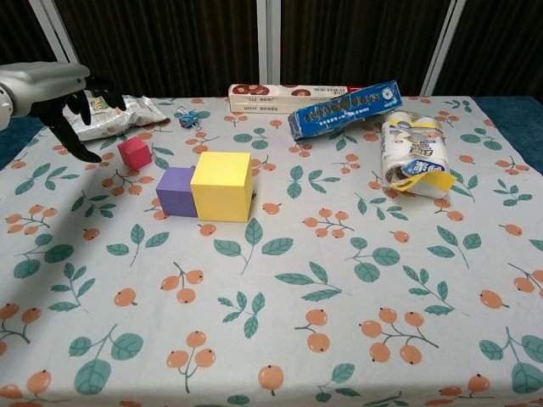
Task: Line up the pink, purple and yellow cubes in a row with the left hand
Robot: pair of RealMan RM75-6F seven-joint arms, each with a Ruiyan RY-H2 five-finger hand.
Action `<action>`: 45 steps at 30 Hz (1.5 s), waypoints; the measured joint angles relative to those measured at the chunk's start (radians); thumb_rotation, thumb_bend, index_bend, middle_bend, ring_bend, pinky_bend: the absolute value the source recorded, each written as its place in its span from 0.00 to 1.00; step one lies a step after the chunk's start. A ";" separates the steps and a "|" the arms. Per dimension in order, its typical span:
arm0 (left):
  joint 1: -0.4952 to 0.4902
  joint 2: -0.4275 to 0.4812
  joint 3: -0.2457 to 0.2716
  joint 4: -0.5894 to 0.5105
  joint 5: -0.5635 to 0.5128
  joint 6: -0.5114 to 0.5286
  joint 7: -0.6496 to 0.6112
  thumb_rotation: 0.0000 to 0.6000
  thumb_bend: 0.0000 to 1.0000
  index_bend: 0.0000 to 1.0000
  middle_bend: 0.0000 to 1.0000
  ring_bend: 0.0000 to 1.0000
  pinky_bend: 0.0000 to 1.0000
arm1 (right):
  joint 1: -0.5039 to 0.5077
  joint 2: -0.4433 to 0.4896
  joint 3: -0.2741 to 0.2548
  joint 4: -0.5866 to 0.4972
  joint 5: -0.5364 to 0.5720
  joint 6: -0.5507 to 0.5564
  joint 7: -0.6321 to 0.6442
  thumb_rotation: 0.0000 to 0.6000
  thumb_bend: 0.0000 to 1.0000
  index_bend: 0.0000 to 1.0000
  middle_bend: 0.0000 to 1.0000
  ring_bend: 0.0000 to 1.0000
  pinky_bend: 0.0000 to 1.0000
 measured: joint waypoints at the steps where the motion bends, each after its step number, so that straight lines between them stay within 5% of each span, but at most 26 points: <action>1: 0.000 -0.006 -0.004 0.026 -0.006 -0.011 -0.008 1.00 0.17 0.32 0.33 0.40 0.30 | 0.000 0.000 0.000 -0.001 -0.001 0.000 -0.001 1.00 0.00 0.08 0.17 0.02 0.14; 13: -0.078 -0.140 -0.074 0.297 -0.152 -0.200 -0.031 1.00 0.16 0.40 0.42 0.43 0.30 | 0.005 0.005 0.003 -0.011 0.003 -0.007 -0.015 1.00 0.00 0.08 0.17 0.02 0.14; 34: -0.182 -0.300 -0.132 0.541 -0.378 -0.260 0.109 1.00 0.17 0.47 0.47 0.47 0.31 | -0.002 0.010 0.003 -0.012 0.015 -0.005 -0.019 1.00 0.00 0.08 0.17 0.02 0.14; 45: -0.177 -0.335 -0.175 0.605 -0.378 -0.257 0.089 1.00 0.22 0.47 0.47 0.47 0.31 | -0.005 0.009 0.002 -0.010 0.017 -0.005 -0.015 1.00 0.00 0.08 0.18 0.02 0.14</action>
